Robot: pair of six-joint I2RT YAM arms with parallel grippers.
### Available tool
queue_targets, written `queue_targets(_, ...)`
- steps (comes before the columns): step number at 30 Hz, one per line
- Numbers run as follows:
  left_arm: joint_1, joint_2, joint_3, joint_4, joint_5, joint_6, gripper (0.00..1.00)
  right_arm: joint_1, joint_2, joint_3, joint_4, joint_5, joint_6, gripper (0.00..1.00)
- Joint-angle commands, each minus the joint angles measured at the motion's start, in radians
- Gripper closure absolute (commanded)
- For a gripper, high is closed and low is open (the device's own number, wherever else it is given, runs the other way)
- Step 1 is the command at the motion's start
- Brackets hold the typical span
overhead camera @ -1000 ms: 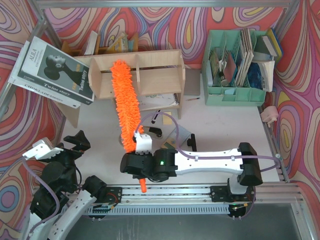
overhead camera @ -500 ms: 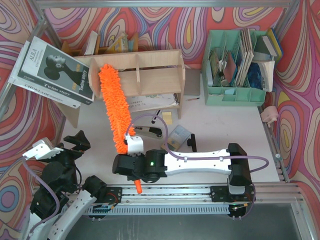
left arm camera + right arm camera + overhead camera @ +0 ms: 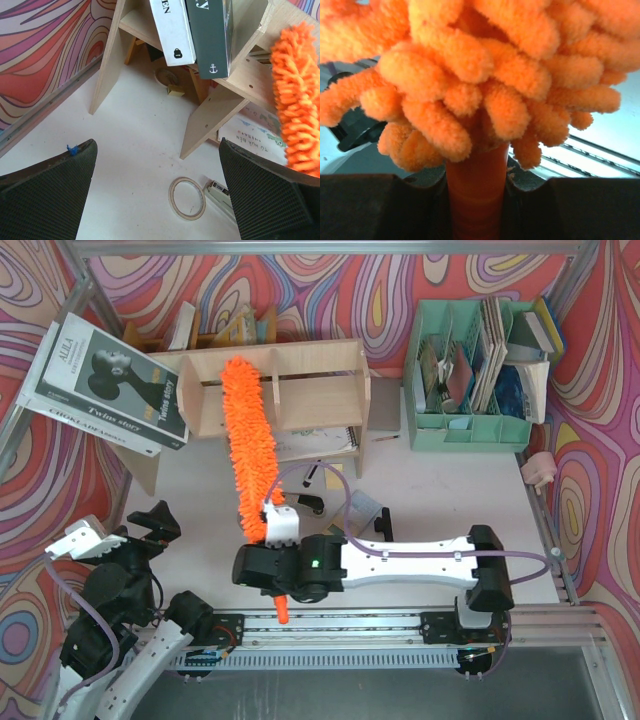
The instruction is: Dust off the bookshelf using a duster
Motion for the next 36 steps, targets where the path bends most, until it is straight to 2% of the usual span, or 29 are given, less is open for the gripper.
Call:
queue_targets(1,0.004,-0.009,0.008,-0.002,-0.018,-0.004,0.02,-0.001,0.085,0.123,0.035,0.011,-0.136,1.0)
queue_targets(7,0.005,-0.008,0.008,-0.002,-0.018,-0.004,0.02,-0.008,0.114,0.153,0.029,-0.012,-0.159,1.0)
queue_targets(18,0.005,-0.009,0.009,-0.002,-0.018,-0.006,0.02,-0.024,-0.07,-0.085,-0.006,0.075,0.085,1.0)
queue_targets(30,0.005,-0.004,0.008,-0.002,-0.014,-0.006,0.02,-0.026,0.099,0.096,0.074,-0.047,-0.155,1.0)
queue_targets(36,0.004,-0.006,0.008,-0.005,-0.014,-0.005,0.02,-0.026,0.051,0.033,0.054,-0.012,-0.08,1.0)
